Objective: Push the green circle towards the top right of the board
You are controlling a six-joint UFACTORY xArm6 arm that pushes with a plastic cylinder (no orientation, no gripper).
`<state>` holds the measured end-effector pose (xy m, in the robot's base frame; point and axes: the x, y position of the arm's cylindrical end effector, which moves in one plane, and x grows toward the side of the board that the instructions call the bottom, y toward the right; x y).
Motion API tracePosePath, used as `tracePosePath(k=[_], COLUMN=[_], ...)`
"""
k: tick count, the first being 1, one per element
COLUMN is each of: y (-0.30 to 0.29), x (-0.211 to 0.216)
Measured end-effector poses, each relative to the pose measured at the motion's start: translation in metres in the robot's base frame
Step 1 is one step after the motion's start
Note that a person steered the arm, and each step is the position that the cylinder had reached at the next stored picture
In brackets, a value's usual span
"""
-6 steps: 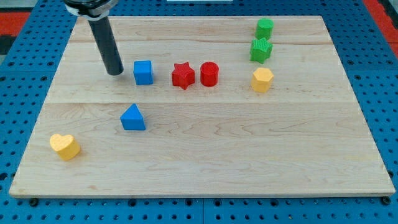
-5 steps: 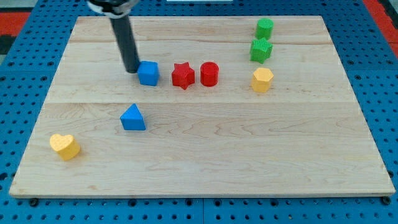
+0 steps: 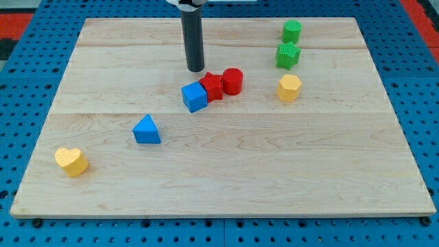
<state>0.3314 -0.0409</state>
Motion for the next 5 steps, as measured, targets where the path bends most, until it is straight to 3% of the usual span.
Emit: tracePosePath(k=[1,5], y=[0.051,0.183], x=[-0.039,-0.103])
